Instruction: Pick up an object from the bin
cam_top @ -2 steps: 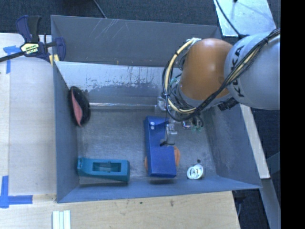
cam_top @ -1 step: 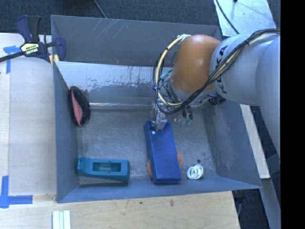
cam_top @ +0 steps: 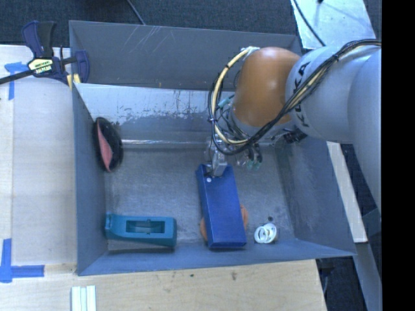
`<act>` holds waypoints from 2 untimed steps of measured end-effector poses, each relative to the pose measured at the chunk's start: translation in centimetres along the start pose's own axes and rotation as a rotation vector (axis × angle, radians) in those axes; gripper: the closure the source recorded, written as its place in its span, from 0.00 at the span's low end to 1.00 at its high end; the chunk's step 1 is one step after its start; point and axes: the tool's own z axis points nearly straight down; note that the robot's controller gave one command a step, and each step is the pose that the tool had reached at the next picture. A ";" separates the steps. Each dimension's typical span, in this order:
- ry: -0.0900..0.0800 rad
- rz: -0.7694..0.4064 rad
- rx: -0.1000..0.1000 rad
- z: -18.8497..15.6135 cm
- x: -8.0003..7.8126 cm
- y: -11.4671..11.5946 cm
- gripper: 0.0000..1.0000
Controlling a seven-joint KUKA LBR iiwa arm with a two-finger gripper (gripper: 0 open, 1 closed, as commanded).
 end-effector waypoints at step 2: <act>0.003 0.002 0.000 -9.3 2.2 1.5 1.00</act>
Offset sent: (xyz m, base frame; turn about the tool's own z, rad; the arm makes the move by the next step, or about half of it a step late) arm 0.0000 0.0000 0.0000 0.0000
